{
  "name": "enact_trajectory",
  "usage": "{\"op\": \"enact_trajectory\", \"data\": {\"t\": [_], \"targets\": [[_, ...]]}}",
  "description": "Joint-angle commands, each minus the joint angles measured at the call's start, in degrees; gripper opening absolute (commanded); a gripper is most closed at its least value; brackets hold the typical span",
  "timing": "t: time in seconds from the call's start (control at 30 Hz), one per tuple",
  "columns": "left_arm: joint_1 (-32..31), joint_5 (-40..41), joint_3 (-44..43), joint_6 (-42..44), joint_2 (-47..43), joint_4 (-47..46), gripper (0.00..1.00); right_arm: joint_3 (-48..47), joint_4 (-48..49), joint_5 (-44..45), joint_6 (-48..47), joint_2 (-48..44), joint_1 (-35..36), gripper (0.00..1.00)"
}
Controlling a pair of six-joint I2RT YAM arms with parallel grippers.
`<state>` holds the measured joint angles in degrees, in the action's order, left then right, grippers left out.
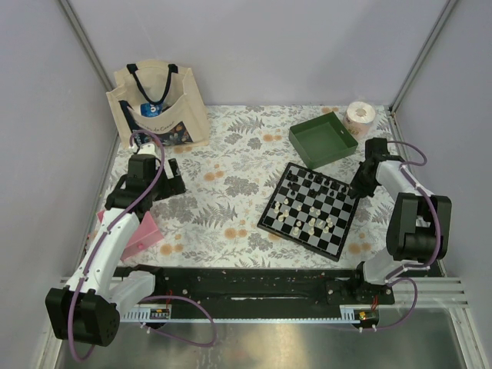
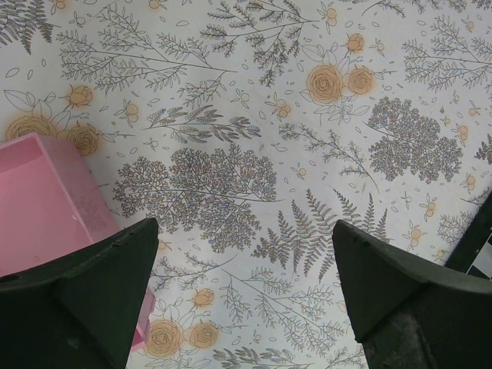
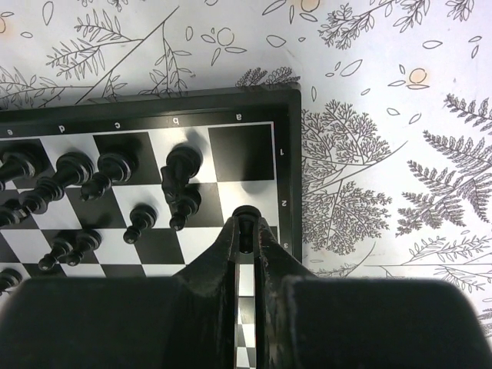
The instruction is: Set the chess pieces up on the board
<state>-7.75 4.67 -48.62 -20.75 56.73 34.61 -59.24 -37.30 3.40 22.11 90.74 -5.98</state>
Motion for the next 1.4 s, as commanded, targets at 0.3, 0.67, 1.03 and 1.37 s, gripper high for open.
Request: {"op": "enact_trajectory", "data": {"t": [0.3,0.67,1.03,1.37], "targets": [[0.2,-0.6,-2.1,0.9,-0.7,-1.1,0.99,-1.8,2.0,-2.1,0.2,3.7,-0.4,0.12],[0.2,-0.7,-2.3,0.9,-0.8,-1.2,0.99,-2.4,0.7,-1.5,0.0,1.2,-0.4,0.41],[0.2,-1.1,-2.2,1.0,-0.9,-1.1,0.99,-3.0,-2.6,-3.2,-0.4,-12.2,-0.1,0.49],[0.2,-0.7,-2.2,1.0,-1.5,-1.1,0.99,-7.5,-3.6,-3.8,3.5,-8.7,20.0,0.56]]}}
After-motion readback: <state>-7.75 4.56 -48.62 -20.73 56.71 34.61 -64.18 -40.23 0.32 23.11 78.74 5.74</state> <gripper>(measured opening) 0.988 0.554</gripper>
